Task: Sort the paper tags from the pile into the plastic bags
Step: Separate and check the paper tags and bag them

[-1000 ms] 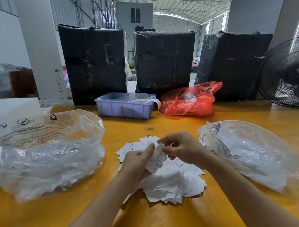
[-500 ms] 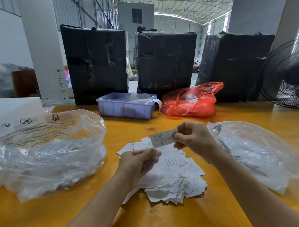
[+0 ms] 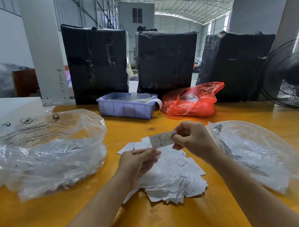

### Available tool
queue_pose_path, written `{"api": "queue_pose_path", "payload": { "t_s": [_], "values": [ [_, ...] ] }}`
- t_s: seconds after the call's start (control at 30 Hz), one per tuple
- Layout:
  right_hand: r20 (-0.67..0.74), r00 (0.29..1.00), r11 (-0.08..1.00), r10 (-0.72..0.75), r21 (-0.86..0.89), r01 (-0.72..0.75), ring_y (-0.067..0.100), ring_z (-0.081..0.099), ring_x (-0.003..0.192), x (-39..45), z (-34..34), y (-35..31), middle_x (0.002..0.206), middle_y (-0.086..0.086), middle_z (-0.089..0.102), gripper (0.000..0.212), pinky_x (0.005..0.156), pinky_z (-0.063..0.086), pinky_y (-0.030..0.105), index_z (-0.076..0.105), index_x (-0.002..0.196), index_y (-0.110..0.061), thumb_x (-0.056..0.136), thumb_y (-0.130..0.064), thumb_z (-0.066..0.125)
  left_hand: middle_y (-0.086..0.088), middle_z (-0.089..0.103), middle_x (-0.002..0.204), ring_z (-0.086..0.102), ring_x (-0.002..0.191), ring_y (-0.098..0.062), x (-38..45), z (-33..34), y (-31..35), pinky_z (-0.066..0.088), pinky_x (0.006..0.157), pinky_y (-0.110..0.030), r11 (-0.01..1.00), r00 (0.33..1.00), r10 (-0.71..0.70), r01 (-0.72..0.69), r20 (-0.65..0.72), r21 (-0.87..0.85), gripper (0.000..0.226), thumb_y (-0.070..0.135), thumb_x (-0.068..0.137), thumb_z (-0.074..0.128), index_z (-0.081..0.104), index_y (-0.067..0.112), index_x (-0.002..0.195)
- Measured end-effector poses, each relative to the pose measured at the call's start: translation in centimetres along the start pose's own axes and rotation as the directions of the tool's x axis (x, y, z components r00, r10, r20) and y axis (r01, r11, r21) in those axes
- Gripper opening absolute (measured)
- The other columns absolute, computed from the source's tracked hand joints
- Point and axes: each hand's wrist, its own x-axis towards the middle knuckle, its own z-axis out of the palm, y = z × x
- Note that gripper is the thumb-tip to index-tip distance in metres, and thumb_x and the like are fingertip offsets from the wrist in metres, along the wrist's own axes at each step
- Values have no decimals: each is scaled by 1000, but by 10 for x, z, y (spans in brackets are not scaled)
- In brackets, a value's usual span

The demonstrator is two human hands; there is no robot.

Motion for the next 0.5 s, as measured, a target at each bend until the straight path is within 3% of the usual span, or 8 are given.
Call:
{"api": "queue_pose_path", "payload": {
  "t_s": [0.5],
  "values": [
    [31, 999, 1000, -20, -17, 21, 20, 65, 54, 0, -5, -2, 77, 14, 68, 6, 58, 58, 28, 59, 84, 9, 86, 3, 61, -10, 75, 81, 71, 66, -14, 0, 0, 1, 53, 54, -19, 1000, 999, 7, -8, -34, -24, 9, 7, 79, 70, 71, 3, 86]
  ]
}}
